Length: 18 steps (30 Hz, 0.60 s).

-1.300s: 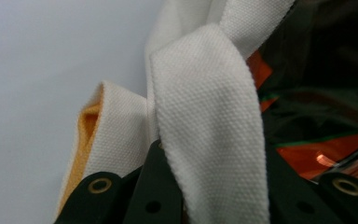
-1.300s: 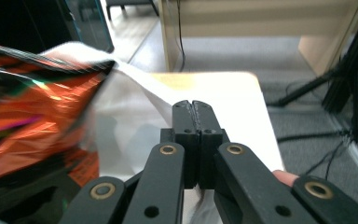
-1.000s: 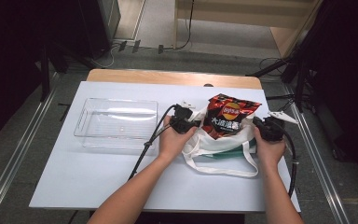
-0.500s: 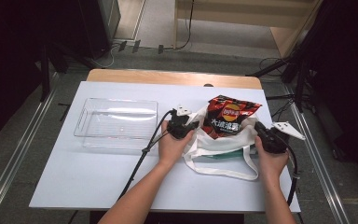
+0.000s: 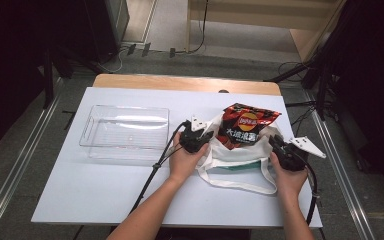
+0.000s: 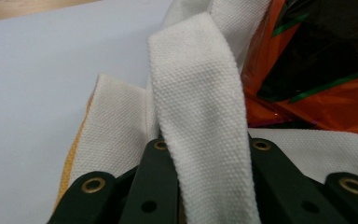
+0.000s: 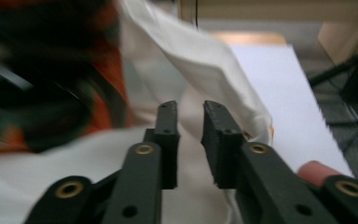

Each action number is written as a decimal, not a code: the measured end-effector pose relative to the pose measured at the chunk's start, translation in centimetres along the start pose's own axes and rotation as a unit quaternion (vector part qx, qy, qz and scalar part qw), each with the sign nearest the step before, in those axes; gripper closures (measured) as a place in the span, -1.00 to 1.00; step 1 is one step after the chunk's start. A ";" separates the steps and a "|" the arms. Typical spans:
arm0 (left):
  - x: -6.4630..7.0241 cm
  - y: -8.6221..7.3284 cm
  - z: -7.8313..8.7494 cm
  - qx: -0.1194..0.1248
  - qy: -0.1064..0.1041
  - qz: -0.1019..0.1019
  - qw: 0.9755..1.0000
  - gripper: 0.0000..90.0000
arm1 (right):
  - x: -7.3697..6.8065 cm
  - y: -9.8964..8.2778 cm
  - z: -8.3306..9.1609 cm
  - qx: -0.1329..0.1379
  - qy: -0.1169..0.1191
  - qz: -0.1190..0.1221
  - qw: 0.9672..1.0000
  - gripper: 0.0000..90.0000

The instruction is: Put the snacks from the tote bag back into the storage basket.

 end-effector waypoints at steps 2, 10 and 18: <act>0.0 0.0 0.0 0.001 0.000 0.002 1.000 0.82 | -0.1 0.5 0.4 0.013 0.005 -0.008 1.000 0.54; 0.0 0.0 0.1 0.003 -0.001 -0.001 1.000 0.82 | -2.7 3.5 2.4 0.073 0.070 -0.027 0.994 -0.01; 0.0 0.0 0.1 0.003 -0.001 -0.004 1.000 0.81 | -4.6 4.4 0.5 0.058 0.089 -0.059 0.993 -0.61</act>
Point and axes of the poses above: each handheld gripper's, and its own axes: z roughly backward along the jaws, y roughly out of its top, x roughly to its right, the point moved 6 cm from there along -z, roughly forward along the jaws, and after that the axes turned 1 degree about x, right-handed, at the moved point
